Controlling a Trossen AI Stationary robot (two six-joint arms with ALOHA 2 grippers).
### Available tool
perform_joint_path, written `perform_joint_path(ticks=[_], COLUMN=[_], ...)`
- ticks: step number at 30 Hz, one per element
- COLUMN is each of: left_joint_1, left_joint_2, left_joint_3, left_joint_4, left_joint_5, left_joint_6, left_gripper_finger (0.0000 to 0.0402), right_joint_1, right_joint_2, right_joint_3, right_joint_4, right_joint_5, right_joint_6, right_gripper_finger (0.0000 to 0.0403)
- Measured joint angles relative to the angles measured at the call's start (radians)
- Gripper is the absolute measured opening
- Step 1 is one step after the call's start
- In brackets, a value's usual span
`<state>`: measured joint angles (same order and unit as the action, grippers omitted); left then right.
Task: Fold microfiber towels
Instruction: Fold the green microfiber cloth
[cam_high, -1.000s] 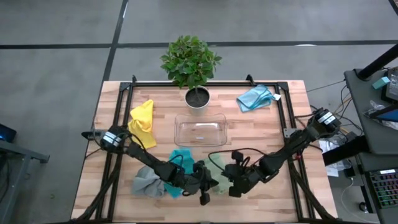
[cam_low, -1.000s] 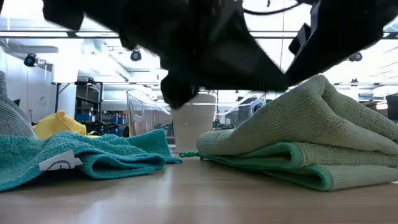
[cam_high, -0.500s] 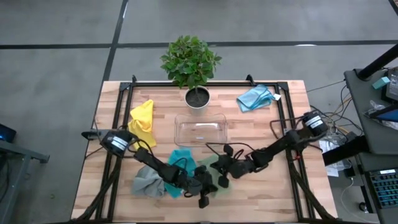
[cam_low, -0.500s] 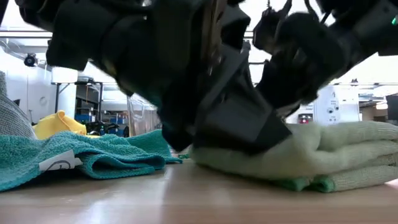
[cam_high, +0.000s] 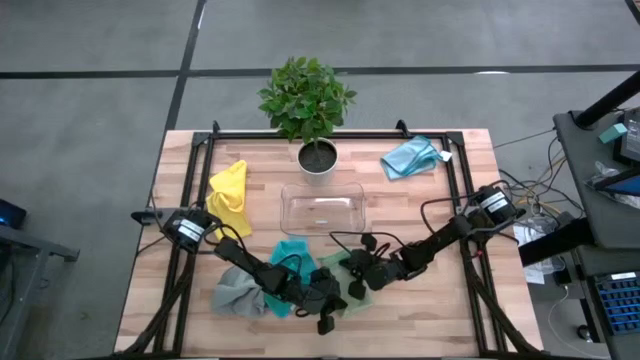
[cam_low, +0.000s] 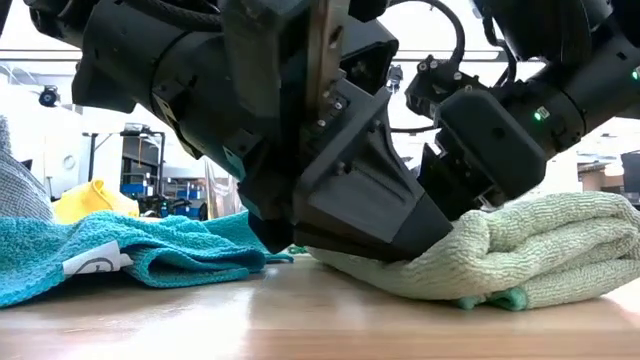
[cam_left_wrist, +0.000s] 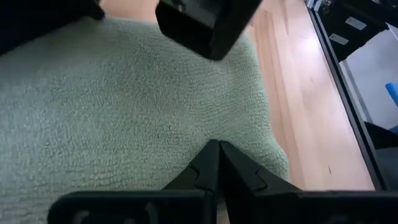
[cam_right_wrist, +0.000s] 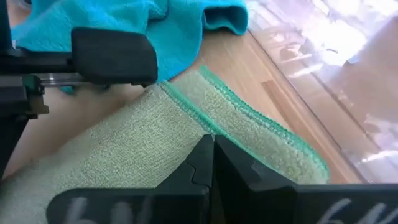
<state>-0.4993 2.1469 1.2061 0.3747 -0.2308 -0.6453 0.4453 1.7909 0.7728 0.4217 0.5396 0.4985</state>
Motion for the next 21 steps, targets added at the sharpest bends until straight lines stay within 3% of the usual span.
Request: perform_joint_path(ticks=[14, 21], left_joint_1=[-0.004, -0.009], left_joint_2=[-0.054, -0.055], left_joint_3=[-0.001, 0.001], left_joint_4=[-0.032, -0.027], left_joint_5=[0.028, 0.04], left_joint_6=[0.031, 0.021], left_gripper_finger=[0.0, 0.0], right_joint_1=[0.079, 0.176], right_joint_2=[-0.186, -0.216], right_joint_3=[-0.001, -0.001], right_joint_4=[-0.109, -0.142], right_joint_5=[-0.053, -0.177], right_joint_6=[-0.005, -0.005], right_gripper_finger=[0.0009, 0.0009])
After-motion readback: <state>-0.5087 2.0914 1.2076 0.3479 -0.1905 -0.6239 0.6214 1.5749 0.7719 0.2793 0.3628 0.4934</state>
